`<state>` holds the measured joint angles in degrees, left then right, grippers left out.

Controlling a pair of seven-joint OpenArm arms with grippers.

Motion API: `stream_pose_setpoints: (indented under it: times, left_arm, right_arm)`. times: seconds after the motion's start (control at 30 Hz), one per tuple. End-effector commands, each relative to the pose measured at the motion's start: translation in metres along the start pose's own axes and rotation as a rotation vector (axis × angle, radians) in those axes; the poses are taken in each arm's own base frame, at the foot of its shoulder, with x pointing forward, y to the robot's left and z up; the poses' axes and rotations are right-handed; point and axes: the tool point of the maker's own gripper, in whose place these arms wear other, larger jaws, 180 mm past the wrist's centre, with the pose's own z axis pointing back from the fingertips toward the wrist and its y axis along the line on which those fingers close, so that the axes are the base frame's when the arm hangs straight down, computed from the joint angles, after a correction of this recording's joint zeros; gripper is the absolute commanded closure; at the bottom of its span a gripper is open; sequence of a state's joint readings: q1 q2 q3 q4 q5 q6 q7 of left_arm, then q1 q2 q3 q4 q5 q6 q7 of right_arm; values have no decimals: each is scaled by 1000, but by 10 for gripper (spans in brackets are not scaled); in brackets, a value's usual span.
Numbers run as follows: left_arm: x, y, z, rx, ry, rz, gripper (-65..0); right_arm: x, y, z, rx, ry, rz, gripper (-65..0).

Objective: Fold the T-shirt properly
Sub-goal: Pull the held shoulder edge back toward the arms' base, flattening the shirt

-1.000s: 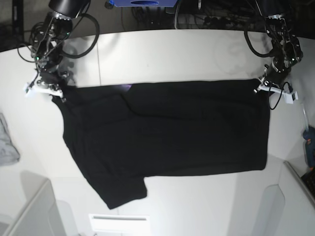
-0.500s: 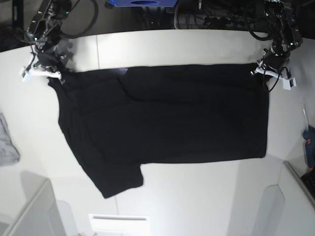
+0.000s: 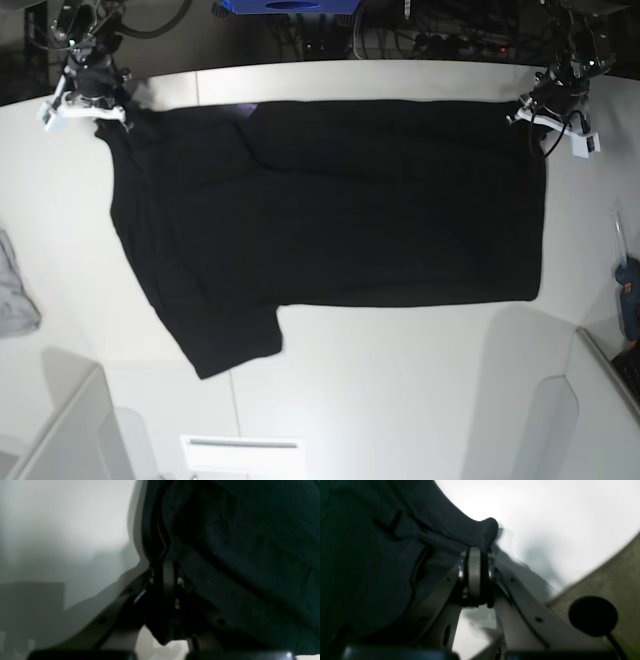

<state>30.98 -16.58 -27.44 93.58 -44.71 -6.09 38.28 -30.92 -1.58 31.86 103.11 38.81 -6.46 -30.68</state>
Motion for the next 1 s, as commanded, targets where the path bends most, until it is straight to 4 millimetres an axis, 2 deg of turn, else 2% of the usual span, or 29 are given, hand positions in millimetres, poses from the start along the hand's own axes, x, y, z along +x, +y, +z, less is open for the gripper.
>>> stream_pose_setpoints:
  times: [0.0, 0.27, 0.53, 0.8, 0.97]
  left_arm:
    - [-10, 9, 4, 28, 48, -17, 0]
    - [-28, 18, 12, 50, 89, -17, 0]
    - [-43, 27, 19, 69, 125, -22, 0]
    - [-32, 40, 24, 101, 94, -9, 0]
    - [-36, 39, 26, 99, 103, -12, 0]
  right_arm:
    - [7, 1, 4, 9, -28, 14, 0]
    - [-12, -9, 15, 26, 27, -58, 0]
    - [-16, -14, 21, 17, 37, -51, 0]
    - [-14, -16, 22, 13, 34, -42, 0]
    - [-14, -14, 22, 19, 33, -39, 0]
